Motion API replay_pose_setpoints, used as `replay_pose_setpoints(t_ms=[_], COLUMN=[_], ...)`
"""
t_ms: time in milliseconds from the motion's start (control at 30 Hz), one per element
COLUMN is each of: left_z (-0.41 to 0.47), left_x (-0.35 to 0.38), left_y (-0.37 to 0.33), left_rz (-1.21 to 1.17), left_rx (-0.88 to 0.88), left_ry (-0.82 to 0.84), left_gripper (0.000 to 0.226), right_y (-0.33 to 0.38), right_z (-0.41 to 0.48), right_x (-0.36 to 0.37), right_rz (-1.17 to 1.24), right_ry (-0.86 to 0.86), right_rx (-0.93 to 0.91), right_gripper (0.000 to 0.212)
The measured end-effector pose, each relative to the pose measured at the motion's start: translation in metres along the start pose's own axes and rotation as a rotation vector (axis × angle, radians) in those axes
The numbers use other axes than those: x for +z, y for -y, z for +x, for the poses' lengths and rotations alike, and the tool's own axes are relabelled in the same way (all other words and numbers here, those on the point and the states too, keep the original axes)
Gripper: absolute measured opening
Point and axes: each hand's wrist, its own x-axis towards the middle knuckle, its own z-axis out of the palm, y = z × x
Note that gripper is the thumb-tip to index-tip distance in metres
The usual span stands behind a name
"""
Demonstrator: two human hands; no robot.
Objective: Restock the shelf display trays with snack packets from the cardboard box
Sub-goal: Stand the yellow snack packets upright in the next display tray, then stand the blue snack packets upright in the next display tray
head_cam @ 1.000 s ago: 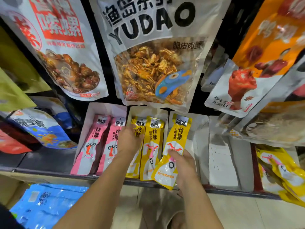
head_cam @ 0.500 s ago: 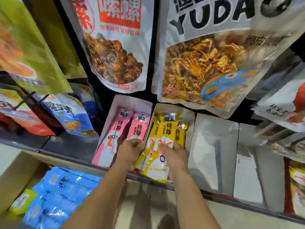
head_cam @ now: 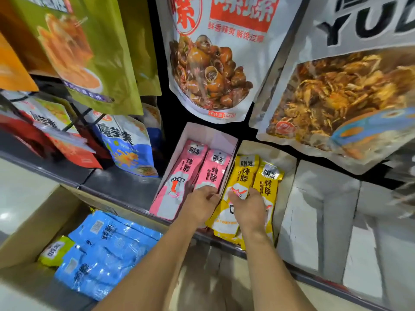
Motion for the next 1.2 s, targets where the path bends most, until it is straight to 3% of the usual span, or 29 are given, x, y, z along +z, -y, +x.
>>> replay_pose_setpoints(t_ms=[100,300,533,733,867,1200], left_z=[-0.008,-0.03,-0.091,-0.149,-0.176,-0.181], left_x=[-0.008,-0.039,-0.08,-0.116,-0.133,-0.135], left_y=[0.001,0.004,0.038,0.091,0.125,0.174], left_rz=[0.049,0.255,0.431,0.557,0.507,0.298], left_rx=[-0.001,0.033,-0.056,-0.354,-0.498,-0.658], left_ry=[-0.005,-0.096,-0.26,-0.267,-0.266,-0.202], left_gripper=[0.035,0.032,0.032,0.042,0.047,0.058], right_y=[0.005,0.025,0.051,0.047,0.043,0.027], right_z=[-0.005,-0.036,-0.098,-0.146,-0.168,-0.176], right_x=[-0.003,-0.011,0.024,0.069,0.1,0.161], right_rz=[-0.13,-0.425,-0.461,-0.562,-0.64,-0.779], right_ry=[-0.007,-0.103,0.149,0.327,0.428,0.601], right_rx=[-0.006,-0.181,-0.583,-0.702,-0.757,-0.774], right_gripper=[0.067,0.063,0.053,0.052,0.054,0.054])
